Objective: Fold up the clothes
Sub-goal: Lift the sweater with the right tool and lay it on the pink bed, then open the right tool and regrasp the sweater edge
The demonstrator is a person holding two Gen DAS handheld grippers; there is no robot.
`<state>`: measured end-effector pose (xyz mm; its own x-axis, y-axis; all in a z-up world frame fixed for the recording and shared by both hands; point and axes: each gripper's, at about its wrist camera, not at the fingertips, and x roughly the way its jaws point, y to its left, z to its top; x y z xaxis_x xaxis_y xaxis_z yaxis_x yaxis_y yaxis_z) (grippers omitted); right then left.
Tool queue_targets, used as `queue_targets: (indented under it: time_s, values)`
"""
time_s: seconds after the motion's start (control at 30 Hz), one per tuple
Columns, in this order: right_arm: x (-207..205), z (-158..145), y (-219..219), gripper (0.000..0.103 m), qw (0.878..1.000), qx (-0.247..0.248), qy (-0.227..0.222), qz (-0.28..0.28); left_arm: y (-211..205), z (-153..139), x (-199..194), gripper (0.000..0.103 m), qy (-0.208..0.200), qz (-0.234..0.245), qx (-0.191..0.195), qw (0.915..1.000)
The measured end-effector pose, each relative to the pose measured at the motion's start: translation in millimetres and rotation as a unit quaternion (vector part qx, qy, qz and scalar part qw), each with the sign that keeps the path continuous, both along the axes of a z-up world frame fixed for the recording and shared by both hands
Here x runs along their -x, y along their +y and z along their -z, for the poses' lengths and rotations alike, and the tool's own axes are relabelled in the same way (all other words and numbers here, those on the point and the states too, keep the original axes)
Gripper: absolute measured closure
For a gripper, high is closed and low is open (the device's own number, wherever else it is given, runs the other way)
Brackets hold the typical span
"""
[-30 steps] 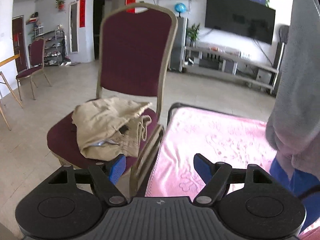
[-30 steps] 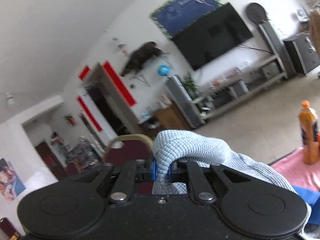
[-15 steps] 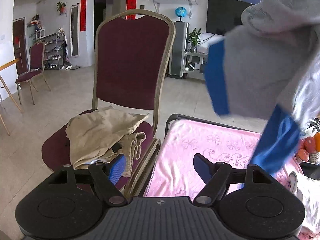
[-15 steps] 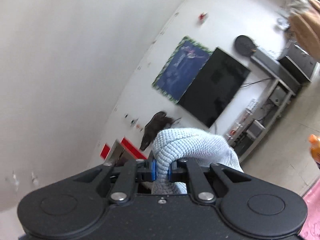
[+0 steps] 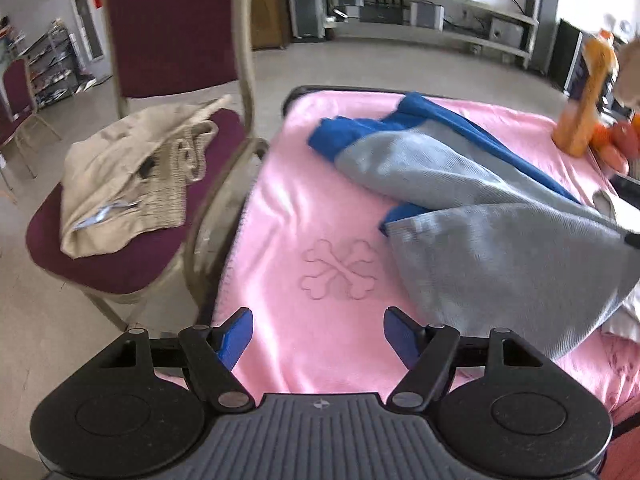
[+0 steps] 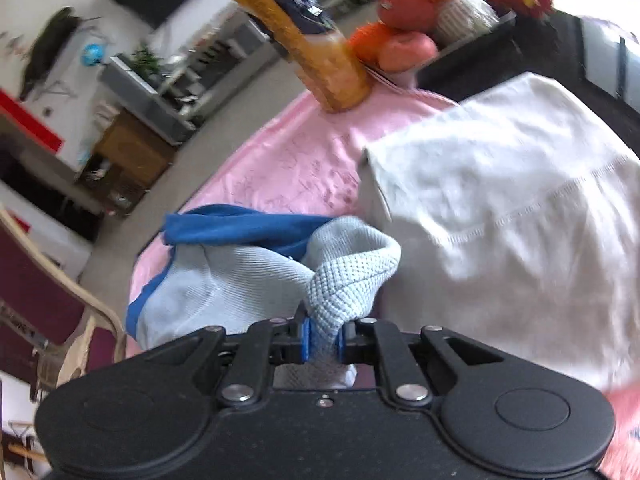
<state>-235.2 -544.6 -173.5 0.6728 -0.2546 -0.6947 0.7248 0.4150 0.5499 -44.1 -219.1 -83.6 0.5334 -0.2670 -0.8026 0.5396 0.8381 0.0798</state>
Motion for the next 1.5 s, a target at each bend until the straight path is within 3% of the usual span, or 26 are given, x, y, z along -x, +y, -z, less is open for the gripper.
queue_targets:
  time_s: [0.17, 0.2, 0.23, 0.3, 0.43, 0.53, 0.63, 0.73, 0.9, 1.07, 1.1, 1.13, 1.17, 1.2, 1.3, 1.4, 1.5]
  values:
    - [-3, -8, -5, 0.087, 0.996, 0.054, 0.008, -0.066, -30, 10, -3, 0.032, 0.017, 0.006, -0.006, 0.9998]
    - [-6, -9, -6, 0.083, 0.995, 0.051, 0.02, -0.077, -33, 10, -2, 0.032, 0.018, 0.008, -0.007, 0.9998]
    - [-8, -10, -7, 0.064, 0.994, 0.048, 0.033, -0.089, -36, 10, -1, 0.032, 0.016, 0.011, -0.008, 0.9998]
    - [-4, -15, -3, 0.038, 0.993, 0.045, 0.044, -0.1, -38, 8, 1, 0.031, 0.004, 0.013, -0.011, 0.9999]
    - [11, -28, 10, 0.031, 0.992, 0.041, 0.052, -0.109, -40, 8, 4, 0.031, -0.013, 0.018, -0.012, 0.9997]
    - [19, -25, 26, 0.031, 0.991, 0.017, 0.067, -0.112, -36, 13, 4, 0.031, -0.001, 0.021, -0.007, 0.9998]
    - [9, -23, 56, 0.031, 0.984, 0.02, 0.069, -0.161, -24, 18, -1, 0.031, 0.008, 0.01, -0.001, 0.9999]
    - [-23, -20, 91, 0.031, 0.968, 0.023, 0.048, -0.245, -7, 19, -8, 0.031, 0.01, -0.012, 0.011, 0.9998]
    - [-104, 7, 152, 0.032, 0.928, 0.056, 0.074, -0.361, 23, 19, -18, 0.031, 0.0, -0.051, 0.019, 0.9985]
    - [-148, 46, 184, 0.038, 0.901, 0.116, 0.149, -0.39, 48, 33, -28, 0.031, 0.012, -0.069, 0.026, 0.9972]
    - [-152, 50, 189, 0.044, 0.897, 0.132, 0.164, -0.39, 51, 37, -29, 0.031, 0.019, -0.069, 0.029, 0.997]
    - [-152, 48, 194, 0.07, 0.893, 0.155, 0.178, -0.384, 53, 40, -31, 0.031, 0.025, -0.069, 0.031, 0.9968]
    - [-153, 47, 198, 0.086, 0.888, 0.179, 0.191, -0.378, 55, 43, -33, 0.031, 0.03, -0.069, 0.034, 0.9966]
    - [-153, 42, 198, 0.096, 0.888, 0.189, 0.196, -0.371, 57, 46, -34, 0.031, 0.034, -0.068, 0.037, 0.9964]
    - [-152, 2, 172, 0.096, 0.915, 0.163, 0.16, -0.332, 65, 45, -36, 0.031, 0.034, -0.063, 0.049, 0.9962]
    - [-155, -72, 128, 0.096, 0.944, 0.185, 0.088, -0.258, 68, 40, -37, 0.032, 0.028, -0.058, 0.067, 0.9957]
    - [-160, -142, 84, 0.096, 0.961, 0.207, 0.021, -0.182, 62, 35, -36, 0.031, 0.026, -0.046, 0.079, 0.9955]
